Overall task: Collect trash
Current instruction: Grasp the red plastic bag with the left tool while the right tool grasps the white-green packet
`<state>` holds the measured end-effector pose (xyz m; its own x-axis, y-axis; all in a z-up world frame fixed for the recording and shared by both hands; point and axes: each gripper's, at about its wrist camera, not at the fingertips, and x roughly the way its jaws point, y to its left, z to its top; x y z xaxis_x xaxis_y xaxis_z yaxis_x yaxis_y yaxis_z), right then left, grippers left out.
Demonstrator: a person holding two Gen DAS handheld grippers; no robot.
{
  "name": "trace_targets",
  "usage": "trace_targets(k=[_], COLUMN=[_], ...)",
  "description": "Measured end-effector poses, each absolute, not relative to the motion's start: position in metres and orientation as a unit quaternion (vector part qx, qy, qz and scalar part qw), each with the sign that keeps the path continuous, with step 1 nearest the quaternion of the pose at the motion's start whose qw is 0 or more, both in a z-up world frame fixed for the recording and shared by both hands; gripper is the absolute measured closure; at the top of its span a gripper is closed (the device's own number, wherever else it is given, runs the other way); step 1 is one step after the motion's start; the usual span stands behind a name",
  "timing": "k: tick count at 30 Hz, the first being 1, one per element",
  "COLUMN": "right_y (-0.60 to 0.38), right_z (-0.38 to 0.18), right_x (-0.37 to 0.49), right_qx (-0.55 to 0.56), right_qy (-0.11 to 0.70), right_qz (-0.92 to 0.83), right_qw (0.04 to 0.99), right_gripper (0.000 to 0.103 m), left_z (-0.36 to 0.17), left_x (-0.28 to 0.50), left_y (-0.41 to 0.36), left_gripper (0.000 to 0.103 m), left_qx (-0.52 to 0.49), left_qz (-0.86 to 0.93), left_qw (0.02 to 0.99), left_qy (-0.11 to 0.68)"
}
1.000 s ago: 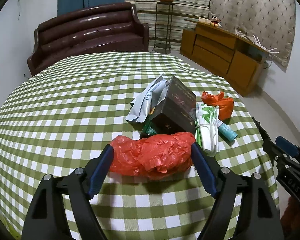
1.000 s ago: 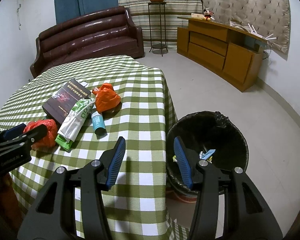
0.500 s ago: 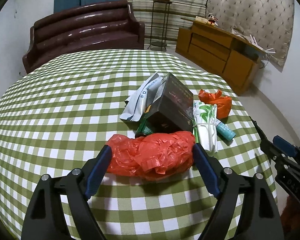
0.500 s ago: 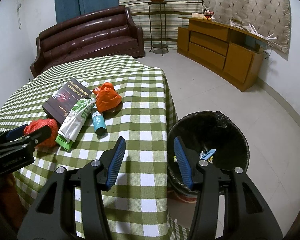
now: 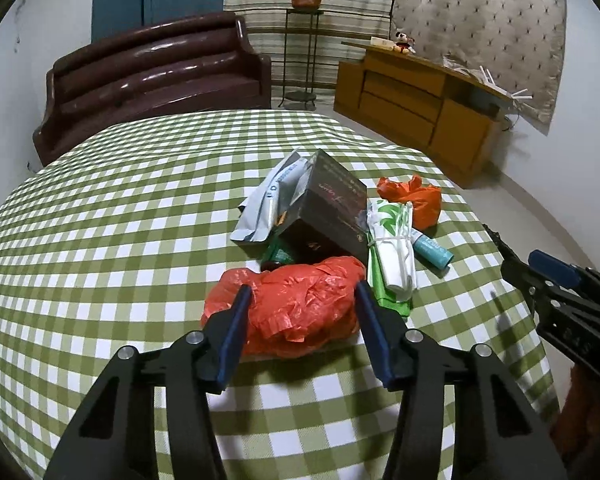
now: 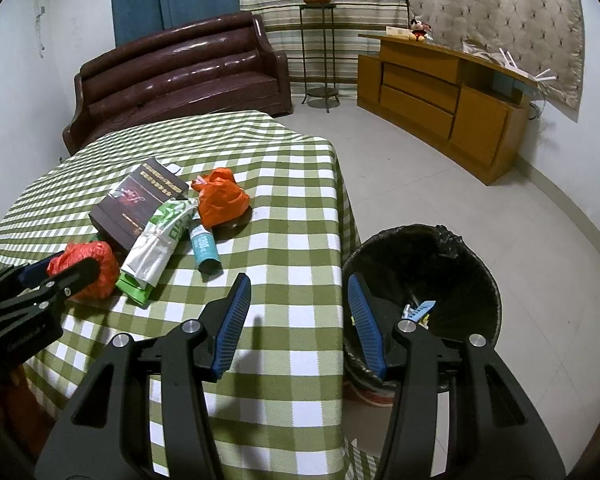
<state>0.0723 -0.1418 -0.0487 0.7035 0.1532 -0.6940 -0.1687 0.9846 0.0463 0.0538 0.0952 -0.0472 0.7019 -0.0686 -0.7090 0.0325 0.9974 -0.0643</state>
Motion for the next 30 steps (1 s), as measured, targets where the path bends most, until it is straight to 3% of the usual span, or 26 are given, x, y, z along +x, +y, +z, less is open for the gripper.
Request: trace_targets(k=[30], right_y=[-0.035], right_z=[-0.049], right_x=[0.093], right_qx=[-0.058], right_qy=[0.397], right_qz=[0.144], right_qw=[0.905], right_gripper=[0.054], left_z=[-0.041], left_x=[0.031], left_y=[0.212], left_gripper=[0.052], left_qx=[-0.051], left_qz=[0.091], left_qw=[0.925], left_qy=[0.364])
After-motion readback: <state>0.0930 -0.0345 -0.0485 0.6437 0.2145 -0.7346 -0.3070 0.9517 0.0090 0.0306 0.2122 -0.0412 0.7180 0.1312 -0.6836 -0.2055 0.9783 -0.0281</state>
